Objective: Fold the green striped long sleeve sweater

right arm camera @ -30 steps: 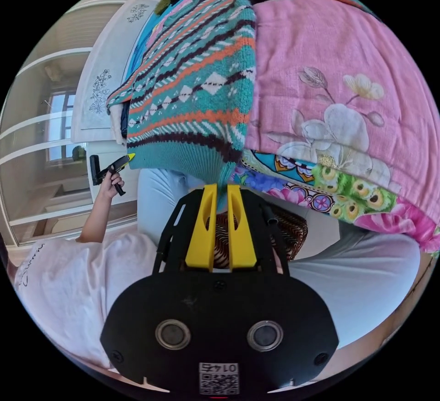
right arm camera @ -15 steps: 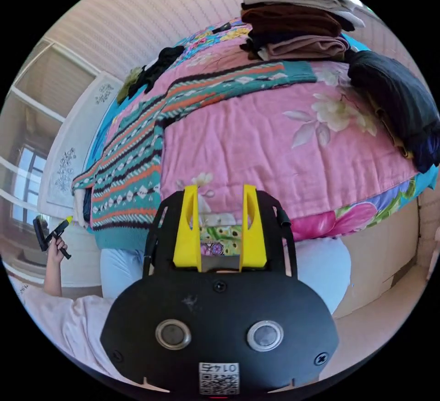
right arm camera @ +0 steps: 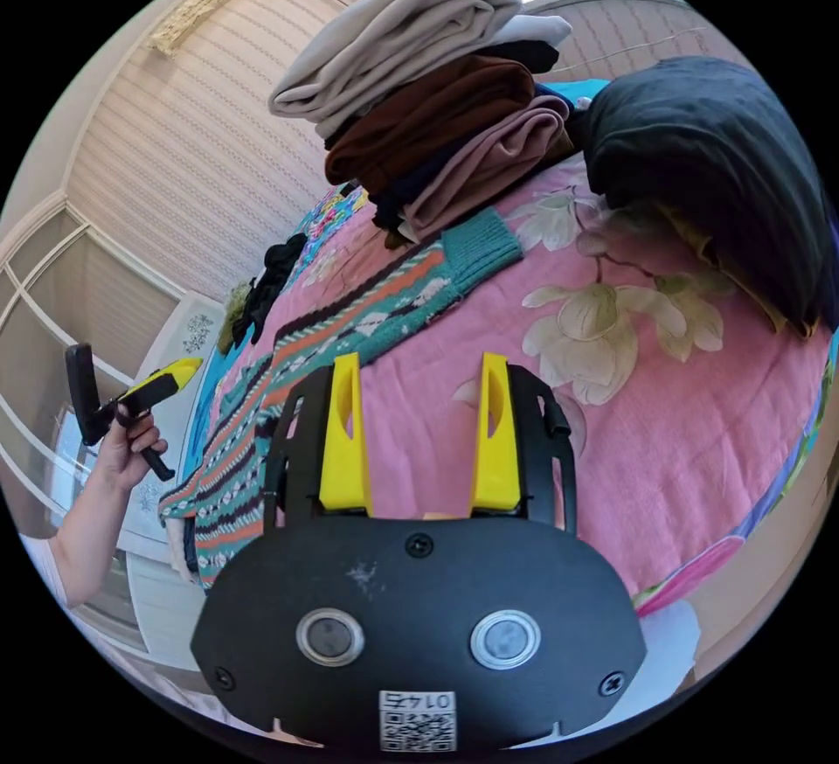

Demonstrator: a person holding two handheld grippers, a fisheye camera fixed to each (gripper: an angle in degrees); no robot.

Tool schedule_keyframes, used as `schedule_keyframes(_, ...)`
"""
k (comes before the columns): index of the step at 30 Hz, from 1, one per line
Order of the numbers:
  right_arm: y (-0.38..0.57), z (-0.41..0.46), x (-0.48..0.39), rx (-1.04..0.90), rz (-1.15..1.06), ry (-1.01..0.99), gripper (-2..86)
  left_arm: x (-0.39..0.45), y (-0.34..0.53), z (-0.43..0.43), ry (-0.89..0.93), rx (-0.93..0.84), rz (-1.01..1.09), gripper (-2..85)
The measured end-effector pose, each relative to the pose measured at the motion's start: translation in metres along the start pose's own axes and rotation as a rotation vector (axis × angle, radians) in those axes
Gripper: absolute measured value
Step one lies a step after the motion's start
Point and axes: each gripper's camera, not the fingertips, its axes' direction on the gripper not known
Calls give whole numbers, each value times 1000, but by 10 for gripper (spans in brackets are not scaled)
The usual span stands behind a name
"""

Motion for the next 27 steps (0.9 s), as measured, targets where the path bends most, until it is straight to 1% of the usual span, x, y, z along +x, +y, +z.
schedule_keyframes(2,-8,5,4,4,33,-7,188,10,-53,45,-4,-27,69,90)
schedule_keyframes(3,-9,5,4,19,42,-13,188,12,-63,56,-8,-39,78,91)
schedule_keyframes(7,-16,4,8,80,100,-61,181,12,-122,127,52,-136,26,101)
schedule_keyframes(9,-17,4,9,88,109,-63,169,17,-137,150,-3,-160,64,113)
schedule_keyframes(10,-18,4,9,89,116,-51,152,18,-145,165,-47,-188,63,122)
schedule_keyframes(12,-16,4,9,102,140,-28,119,18,-150,188,-31,-278,45,118)
schedule_keyframes(13,-15,3,9,97,151,-18,86,16,-150,199,-24,-311,4,112)
schedule_keyframes(14,-14,4,9,74,149,-46,47,15,-149,199,-29,-275,2,100)
schedule_keyframes(15,-14,4,9,65,151,-67,43,15,-148,198,-30,-265,6,91)
schedule_keyframes(17,-6,-6,4,90,125,-102,29,10,-148,188,5,-253,1,33)
schedule_keyframes(21,9,-30,-18,136,82,-240,19,-4,-142,152,69,-149,-45,10)
schedule_keyframes(23,24,-46,-51,159,37,-338,16,-16,-127,108,91,-15,-99,4)
schedule_keyframes(24,29,-49,-62,162,17,-360,16,-20,-121,94,87,24,-113,4)
schedule_keyframes(26,45,-58,-113,148,-122,-430,14,-37,-88,39,32,179,-167,1)
schedule_keyframes(27,49,-59,-126,144,-158,-448,14,-41,-79,26,8,209,-178,1)
